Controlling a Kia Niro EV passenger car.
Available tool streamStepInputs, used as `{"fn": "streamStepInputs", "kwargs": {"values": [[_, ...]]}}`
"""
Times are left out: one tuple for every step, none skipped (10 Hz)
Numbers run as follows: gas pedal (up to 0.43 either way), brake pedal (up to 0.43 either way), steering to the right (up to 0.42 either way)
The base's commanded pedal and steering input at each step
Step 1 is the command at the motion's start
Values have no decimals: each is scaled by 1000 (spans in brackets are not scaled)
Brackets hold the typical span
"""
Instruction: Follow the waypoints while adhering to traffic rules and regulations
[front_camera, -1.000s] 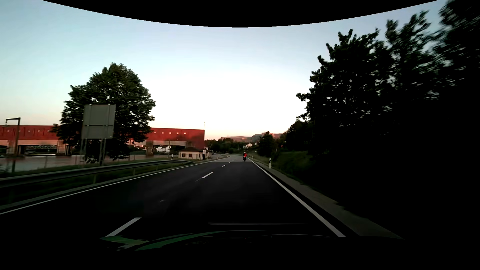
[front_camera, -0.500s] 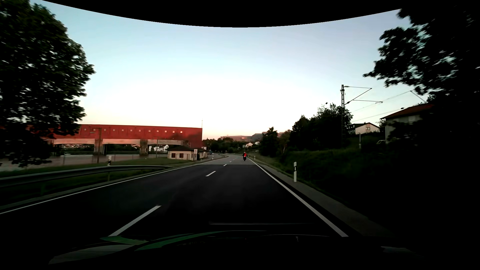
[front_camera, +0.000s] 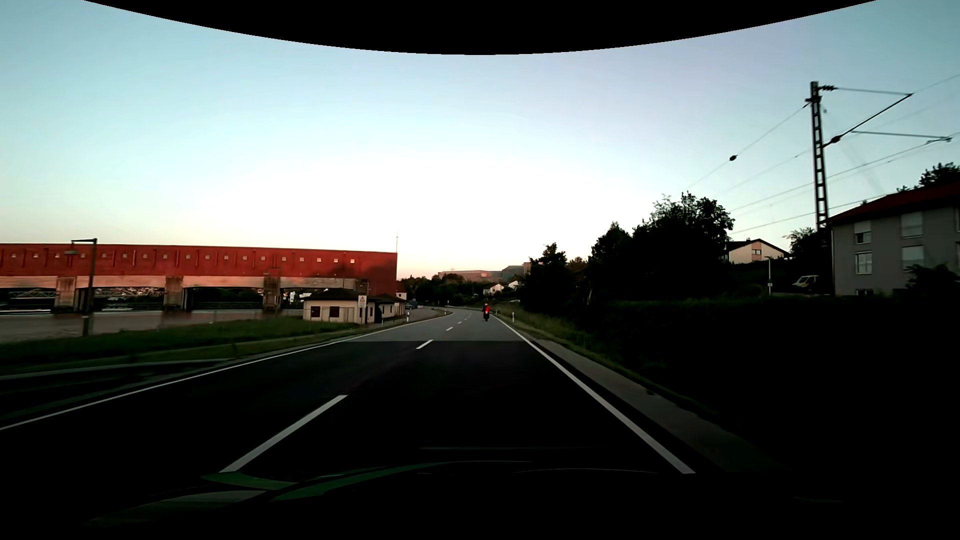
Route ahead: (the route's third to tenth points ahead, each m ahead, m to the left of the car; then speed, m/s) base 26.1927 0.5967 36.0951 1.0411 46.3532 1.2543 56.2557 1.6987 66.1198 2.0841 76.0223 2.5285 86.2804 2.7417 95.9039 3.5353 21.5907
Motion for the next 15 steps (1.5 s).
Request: {"fn": "streamStepInputs", "kwargs": {"values": [[39,0,6],[39,0,5],[39,0,4],[39,0,4],[39,0,4],[39,0,4],[39,0,4],[39,0,4],[47,0,3],[47,0,3],[47,0,3],[47,0,2],[47,0,2],[47,0,1],[47,0,0]]}}
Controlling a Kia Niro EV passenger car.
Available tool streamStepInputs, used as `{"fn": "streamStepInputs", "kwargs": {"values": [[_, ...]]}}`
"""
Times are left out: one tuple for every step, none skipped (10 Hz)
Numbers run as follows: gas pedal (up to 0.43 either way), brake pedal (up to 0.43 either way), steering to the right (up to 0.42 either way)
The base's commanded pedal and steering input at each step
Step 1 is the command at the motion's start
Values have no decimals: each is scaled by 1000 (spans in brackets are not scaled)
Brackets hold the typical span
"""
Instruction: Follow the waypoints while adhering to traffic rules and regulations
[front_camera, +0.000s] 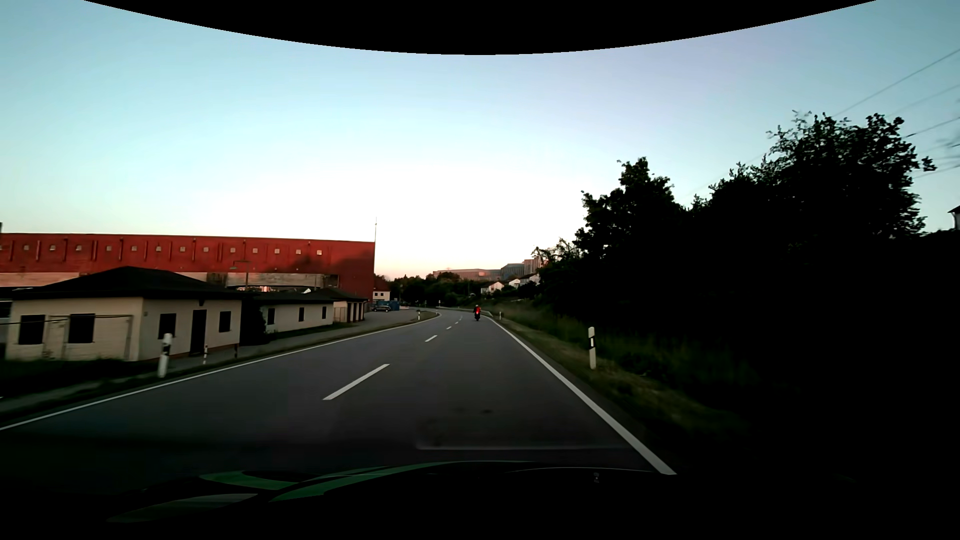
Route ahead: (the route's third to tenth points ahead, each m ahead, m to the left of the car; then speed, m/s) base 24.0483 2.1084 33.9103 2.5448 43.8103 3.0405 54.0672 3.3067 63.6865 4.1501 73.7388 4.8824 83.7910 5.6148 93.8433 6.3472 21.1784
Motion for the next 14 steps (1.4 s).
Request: {"fn": "streamStepInputs", "kwargs": {"values": [[47,0,0],[47,0,0],[47,0,-1],[47,0,-1],[47,0,-2],[47,0,-3],[47,0,-2],[47,0,-2],[47,0,-2],[47,0,0],[47,0,0],[47,0,0],[47,0,-1],[47,0,-1]]}}
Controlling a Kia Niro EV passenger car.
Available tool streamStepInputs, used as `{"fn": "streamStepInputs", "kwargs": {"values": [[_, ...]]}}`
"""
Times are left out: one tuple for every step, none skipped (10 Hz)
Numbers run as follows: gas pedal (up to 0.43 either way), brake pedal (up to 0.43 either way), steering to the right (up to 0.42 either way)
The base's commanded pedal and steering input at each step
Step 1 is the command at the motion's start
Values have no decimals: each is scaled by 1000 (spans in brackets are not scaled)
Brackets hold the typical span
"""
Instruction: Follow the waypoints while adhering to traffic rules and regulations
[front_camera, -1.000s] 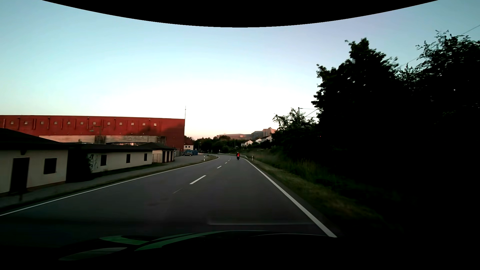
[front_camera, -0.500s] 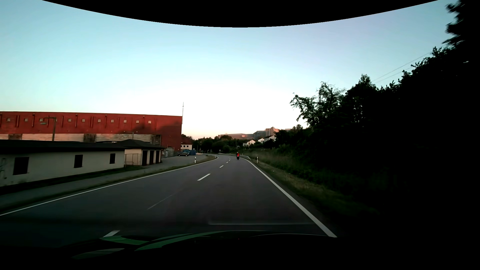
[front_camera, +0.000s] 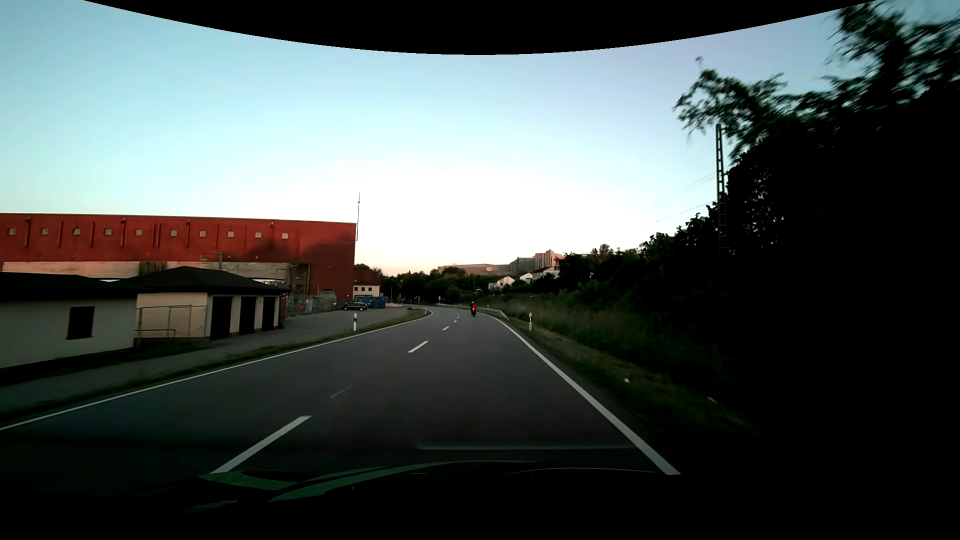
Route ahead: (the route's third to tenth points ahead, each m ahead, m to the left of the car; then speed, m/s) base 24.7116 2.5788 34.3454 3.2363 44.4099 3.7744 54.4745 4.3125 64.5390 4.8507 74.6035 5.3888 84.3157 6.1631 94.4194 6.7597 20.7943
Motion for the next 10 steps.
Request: {"fn": "streamStepInputs", "kwargs": {"values": [[47,0,-1],[47,0,-1],[47,0,-1],[47,0,-1],[47,0,-1],[47,0,-1],[47,0,-1],[47,0,-2],[47,0,-2],[47,0,-3]]}}
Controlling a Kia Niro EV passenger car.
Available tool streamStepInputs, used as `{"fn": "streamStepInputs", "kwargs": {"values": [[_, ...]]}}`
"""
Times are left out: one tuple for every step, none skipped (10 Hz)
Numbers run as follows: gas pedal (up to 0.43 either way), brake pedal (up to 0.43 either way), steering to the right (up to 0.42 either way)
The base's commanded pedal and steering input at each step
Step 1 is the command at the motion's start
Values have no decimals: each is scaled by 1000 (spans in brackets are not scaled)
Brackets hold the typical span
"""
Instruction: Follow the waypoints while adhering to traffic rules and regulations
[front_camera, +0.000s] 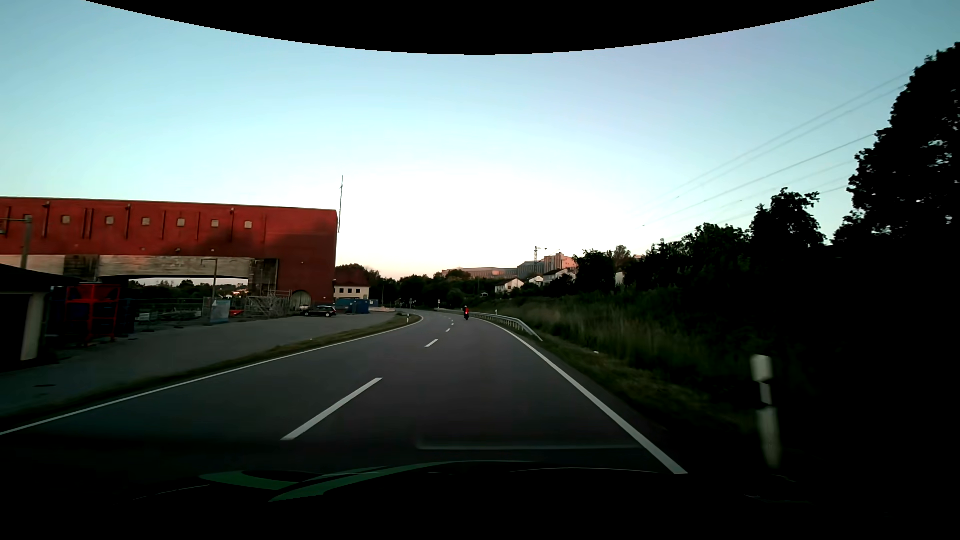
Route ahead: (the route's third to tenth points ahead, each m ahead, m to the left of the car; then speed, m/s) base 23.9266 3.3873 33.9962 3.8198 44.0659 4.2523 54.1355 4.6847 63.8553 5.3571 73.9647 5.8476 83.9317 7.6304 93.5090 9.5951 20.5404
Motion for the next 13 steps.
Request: {"fn": "streamStepInputs", "kwargs": {"values": [[47,0,-3],[47,0,-3],[47,0,-3],[47,0,-3],[47,0,-3],[47,0,-3],[47,0,-3],[47,0,-3],[47,0,-3],[47,0,-6],[47,0,-6],[47,0,-6],[47,0,-8]]}}
